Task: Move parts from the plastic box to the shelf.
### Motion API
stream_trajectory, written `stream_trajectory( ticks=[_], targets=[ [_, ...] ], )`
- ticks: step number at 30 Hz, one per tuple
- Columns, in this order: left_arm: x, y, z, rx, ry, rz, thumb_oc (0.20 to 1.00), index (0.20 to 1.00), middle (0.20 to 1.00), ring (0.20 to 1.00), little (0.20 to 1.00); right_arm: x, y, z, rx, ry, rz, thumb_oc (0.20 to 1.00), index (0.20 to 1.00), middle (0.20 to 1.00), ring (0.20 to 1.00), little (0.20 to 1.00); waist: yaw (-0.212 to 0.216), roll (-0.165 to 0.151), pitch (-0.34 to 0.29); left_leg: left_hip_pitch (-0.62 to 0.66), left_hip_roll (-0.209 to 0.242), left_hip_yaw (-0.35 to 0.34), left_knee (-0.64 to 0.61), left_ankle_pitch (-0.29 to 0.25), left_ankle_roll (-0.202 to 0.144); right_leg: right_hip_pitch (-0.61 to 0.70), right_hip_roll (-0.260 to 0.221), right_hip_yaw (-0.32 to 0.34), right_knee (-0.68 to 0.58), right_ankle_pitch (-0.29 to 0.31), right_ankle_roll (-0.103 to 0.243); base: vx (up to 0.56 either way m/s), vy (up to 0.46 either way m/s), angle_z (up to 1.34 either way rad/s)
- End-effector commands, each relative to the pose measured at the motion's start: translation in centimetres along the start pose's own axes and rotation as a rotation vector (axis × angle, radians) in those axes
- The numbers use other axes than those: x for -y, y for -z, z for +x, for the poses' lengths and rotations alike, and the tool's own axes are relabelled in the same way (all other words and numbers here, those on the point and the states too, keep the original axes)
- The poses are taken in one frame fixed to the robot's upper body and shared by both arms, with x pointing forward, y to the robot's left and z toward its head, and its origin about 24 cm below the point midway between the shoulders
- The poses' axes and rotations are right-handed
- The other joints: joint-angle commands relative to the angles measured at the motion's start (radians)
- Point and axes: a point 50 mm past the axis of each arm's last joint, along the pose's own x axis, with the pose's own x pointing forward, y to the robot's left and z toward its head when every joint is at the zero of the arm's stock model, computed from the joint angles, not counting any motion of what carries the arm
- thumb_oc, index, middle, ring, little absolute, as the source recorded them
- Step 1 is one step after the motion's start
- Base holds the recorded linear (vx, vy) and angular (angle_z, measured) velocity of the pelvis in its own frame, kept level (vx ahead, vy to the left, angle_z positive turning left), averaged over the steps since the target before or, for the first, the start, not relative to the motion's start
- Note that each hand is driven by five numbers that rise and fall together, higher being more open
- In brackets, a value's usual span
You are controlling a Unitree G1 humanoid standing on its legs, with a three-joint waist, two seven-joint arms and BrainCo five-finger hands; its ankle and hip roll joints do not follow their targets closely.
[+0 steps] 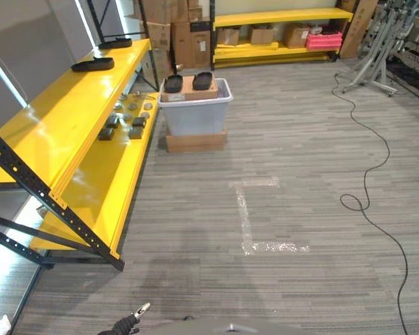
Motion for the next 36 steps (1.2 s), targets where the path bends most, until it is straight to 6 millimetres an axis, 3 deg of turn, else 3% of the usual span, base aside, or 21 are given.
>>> stream_trajectory(
  ticks=[1,8,26,28,36],
  targets=[
    [-0.2,-1.8,0.3,0.051,-0.009,0.01,1.0,1.0,1.0,1.0,1.0,-0.2,-0.3,0.0,-0.015,0.0,-0.019,1.0,1.0,1.0,1.0,1.0,-0.003,-0.036,0.002,0.039,-0.034,-0.074,-0.067,-0.045,-0.003,0.168,-0.049,-0.02,-0.373,0.24,0.124,0.0,0.0,0.0],
    [-0.8,-1.1,0.3,-0.012,-0.118,0.026,1.0,1.0,1.0,1.0,1.0,-0.9,0.1,0.0,-0.027,-0.014,-0.009,1.0,1.0,1.0,1.0,1.0,-0.01,-0.044,0.001,0.041,-0.029,-0.064,-0.067,-0.044,-0.006,0.167,-0.047,-0.015,-0.373,0.245,0.123,0.0,0.0,0.0],
    [-0.9,-0.6,0.3,-0.06,-0.193,0.013,1.0,1.0,1.0,1.0,1.0,-1.1,-0.4,-0.1,-0.019,-0.012,-0.05,1.0,1.0,1.0,1.0,1.0,-0.012,-0.053,0.007,0.047,-0.031,-0.067,-0.067,-0.046,-0.002,0.173,-0.049,-0.016,-0.372,0.246,0.122,0.0,0.0,0.0],
    [-1.0,-0.7,0.3,-0.058,-0.204,0.004,1.0,1.0,1.0,1.0,1.0,-1.1,-0.8,-0.1,0.019,-0.009,-0.091,1.0,1.0,1.0,1.0,1.0,-0.01,-0.054,0.007,0.048,-0.032,-0.068,-0.067,-0.047,-0.001,0.174,-0.05,-0.017,-0.372,0.246,0.122,0.04,0.031,-0.02],
    [-1.0,-2.0,0.4,0.047,-0.183,-0.084,1.0,1.0,1.0,1.0,1.0,-0.5,-4.0,-0.4,0.181,-0.03,0.167,1.0,1.0,1.0,1.0,1.0,-0.009,-0.043,0.009,0.051,-0.053,-0.069,-0.055,-0.053,0.016,0.154,-0.073,0.002,-0.326,0.24,0.131,0.07,0.098,-0.06]
  ],
)
